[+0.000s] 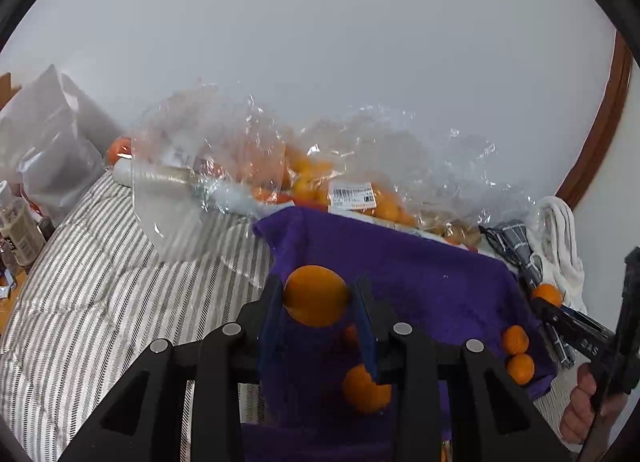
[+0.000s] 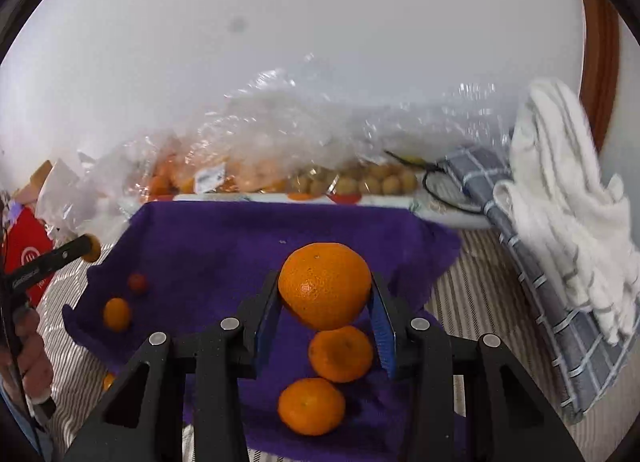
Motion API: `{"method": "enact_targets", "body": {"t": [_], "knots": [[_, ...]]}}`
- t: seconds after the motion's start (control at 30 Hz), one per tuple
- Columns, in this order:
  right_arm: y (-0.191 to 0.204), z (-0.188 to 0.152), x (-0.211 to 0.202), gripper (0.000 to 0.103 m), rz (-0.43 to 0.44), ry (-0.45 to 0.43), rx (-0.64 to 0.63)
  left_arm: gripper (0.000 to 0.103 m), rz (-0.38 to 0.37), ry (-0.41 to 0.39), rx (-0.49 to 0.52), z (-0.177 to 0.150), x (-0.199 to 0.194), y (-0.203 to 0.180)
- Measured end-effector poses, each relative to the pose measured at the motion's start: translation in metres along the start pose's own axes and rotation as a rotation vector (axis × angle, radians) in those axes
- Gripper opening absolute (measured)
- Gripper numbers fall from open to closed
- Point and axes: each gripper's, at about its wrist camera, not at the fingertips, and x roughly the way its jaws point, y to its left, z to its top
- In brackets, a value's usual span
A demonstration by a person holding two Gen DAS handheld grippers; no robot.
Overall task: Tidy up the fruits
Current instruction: 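Carry both held oranges over the purple towel and lower them, then open the right tool to drop its orange on the towel while the left tool releases its orange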
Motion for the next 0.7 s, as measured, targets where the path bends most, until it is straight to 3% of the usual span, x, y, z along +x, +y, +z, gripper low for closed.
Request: {"method": "enact_targets", "body": {"t": [0.7], "knots": [[-0.011,-0.014,0.043,0.043,-0.058,0.06,0.052,0.033,0.075,0.059,0.132,-0.013,0.014,-0.023]]}}
